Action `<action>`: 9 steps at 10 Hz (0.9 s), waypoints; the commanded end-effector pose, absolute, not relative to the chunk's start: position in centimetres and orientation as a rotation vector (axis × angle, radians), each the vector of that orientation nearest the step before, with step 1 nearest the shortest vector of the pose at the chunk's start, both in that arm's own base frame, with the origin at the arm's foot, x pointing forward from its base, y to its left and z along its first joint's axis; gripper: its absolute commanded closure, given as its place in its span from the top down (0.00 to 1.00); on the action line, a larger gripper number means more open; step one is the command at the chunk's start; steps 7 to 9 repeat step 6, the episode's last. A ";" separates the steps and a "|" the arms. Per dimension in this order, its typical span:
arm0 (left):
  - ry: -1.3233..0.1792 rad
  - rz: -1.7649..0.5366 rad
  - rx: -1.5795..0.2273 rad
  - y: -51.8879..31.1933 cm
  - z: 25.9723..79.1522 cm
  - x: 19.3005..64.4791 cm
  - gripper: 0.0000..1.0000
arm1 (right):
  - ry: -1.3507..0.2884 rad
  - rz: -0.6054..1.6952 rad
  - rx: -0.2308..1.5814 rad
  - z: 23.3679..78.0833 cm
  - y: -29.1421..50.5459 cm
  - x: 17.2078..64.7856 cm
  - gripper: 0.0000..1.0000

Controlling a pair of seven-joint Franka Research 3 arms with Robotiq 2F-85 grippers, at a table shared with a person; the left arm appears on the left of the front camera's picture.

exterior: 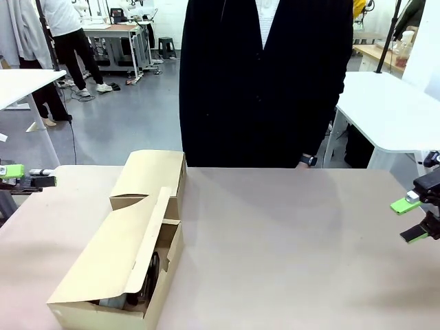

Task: Place items inside the box.
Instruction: Close the lid of the Mailer Box closest to the robot.

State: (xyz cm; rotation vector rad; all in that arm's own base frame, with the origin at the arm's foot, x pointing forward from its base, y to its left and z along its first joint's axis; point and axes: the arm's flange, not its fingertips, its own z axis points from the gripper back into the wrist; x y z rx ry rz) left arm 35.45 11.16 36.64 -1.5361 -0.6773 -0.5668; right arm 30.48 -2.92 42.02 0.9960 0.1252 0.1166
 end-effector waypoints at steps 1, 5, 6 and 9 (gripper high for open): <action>-0.707 -0.567 -1.497 10.1 37.3 34.9 1.00 | 0.121 0.107 1.015 42.3 -2.8 30.5 1.00; -0.707 -0.567 -1.497 10.1 37.3 34.9 1.00 | 0.121 0.107 1.015 42.3 -2.8 30.5 1.00; -0.707 -0.567 -1.497 10.1 37.3 34.9 1.00 | 0.121 0.107 1.015 42.3 -2.8 30.5 1.00; -0.707 -0.567 -1.497 10.1 37.3 34.9 1.00 | 0.121 0.107 1.015 42.3 -2.8 30.5 1.00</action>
